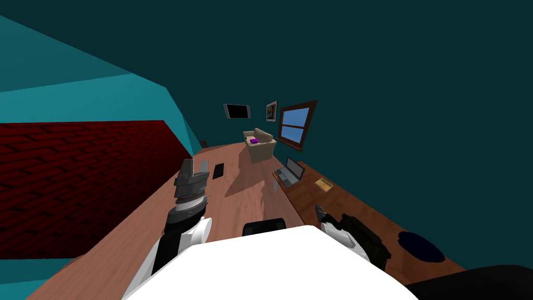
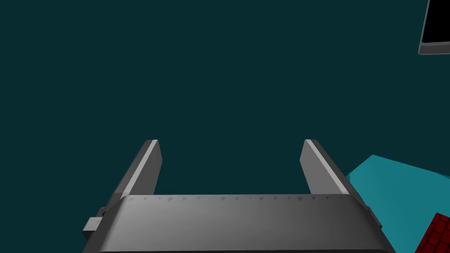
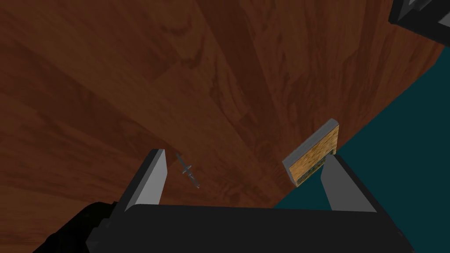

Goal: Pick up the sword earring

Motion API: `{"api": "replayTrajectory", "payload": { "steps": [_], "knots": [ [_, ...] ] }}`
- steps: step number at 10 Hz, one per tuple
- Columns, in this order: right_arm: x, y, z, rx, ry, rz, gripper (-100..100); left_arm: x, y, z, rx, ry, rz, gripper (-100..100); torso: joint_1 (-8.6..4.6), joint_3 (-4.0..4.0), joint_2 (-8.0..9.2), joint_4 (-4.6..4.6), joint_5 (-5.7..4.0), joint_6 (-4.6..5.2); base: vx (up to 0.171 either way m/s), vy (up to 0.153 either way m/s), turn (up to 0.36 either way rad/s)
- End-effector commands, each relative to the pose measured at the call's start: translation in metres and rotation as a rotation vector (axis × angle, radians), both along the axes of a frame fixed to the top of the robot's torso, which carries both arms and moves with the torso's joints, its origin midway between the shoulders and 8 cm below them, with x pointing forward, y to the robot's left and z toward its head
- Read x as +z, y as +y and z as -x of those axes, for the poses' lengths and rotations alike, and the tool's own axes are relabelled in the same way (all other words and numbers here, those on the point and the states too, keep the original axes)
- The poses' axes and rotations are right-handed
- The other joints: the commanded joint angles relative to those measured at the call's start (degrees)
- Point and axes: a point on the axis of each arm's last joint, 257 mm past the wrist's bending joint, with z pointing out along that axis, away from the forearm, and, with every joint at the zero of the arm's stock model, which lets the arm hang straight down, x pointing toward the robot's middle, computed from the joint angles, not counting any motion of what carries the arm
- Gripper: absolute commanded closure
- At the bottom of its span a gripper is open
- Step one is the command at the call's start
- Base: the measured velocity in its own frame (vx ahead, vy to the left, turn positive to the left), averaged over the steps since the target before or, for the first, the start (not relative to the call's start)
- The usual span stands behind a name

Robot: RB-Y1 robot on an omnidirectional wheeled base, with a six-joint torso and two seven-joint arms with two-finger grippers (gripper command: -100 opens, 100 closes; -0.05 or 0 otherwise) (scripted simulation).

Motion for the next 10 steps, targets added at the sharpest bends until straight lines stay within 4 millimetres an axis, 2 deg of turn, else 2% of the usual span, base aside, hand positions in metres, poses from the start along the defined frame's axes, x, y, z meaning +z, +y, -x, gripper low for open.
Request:
{"api": "replayTrajectory", "payload": {
  "steps": [1,2,3,4,5,6,7,8,10],
  "knots": [
    [-0.013,-0.011,0.023,-0.038,0.069,-0.023,-100,0.000,0.000,0.000,0.000,0.000,0.000,0,0.00,0.00,0.00,0.00,0.00,0.00,0.052,-0.008,0.190],
    [-0.016,-0.011,0.028,-0.043,0.082,-0.028,-100,0.000,0.000,0.000,0.000,0.000,0.000,0,-0.01,0.00,-0.02,0.00,0.00,-0.03,0.045,-0.016,0.105],
    [-0.027,-0.017,0.047,-0.074,0.131,-0.044,-100,0.000,0.000,0.000,0.000,0.000,0.000,0,-0.02,0.00,0.00,0.00,0.00,0.00,0.051,-0.020,0.202],
    [-0.029,-0.015,0.050,-0.077,0.143,-0.050,-100,0.000,0.000,0.000,0.000,0.000,0.000,0,-0.03,0.00,-0.01,0.01,0.00,-0.03,0.046,-0.024,0.094],
    [-0.038,-0.019,0.067,-0.108,0.195,-0.071,-100,0.000,0.000,0.000,0.000,0.000,0.000,0,-0.03,0.00,0.00,0.00,-0.01,0.01,0.043,-0.019,0.136],
    [-0.039,-0.019,0.071,-0.110,0.202,-0.073,-100,0.000,0.000,0.000,0.000,0.000,0.000,0,-0.02,0.01,0.02,0.01,0.00,-0.01,0.035,-0.025,0.093],
    [-0.045,-0.022,0.084,-0.138,0.244,-0.092,-100,0.000,0.000,0.000,0.000,0.000,0.000,0,-0.04,0.02,0.04,0.01,-0.01,0.00,0.038,-0.034,0.153],
    [-0.047,-0.022,0.088,-0.141,0.251,-0.094,-100,0.000,0.000,0.000,0.000,0.000,0.000,0,-0.07,0.02,0.03,0.02,-0.01,-0.01,0.036,-0.031,0.097],
    [-0.055,-0.023,0.110,-0.174,0.307,-0.118,-100,0.000,0.000,0.000,0.000,0.000,0.000,0,-0.07,0.00,0.00,0.01,-0.01,-0.01,0.040,-0.030,0.096]
  ]
}}
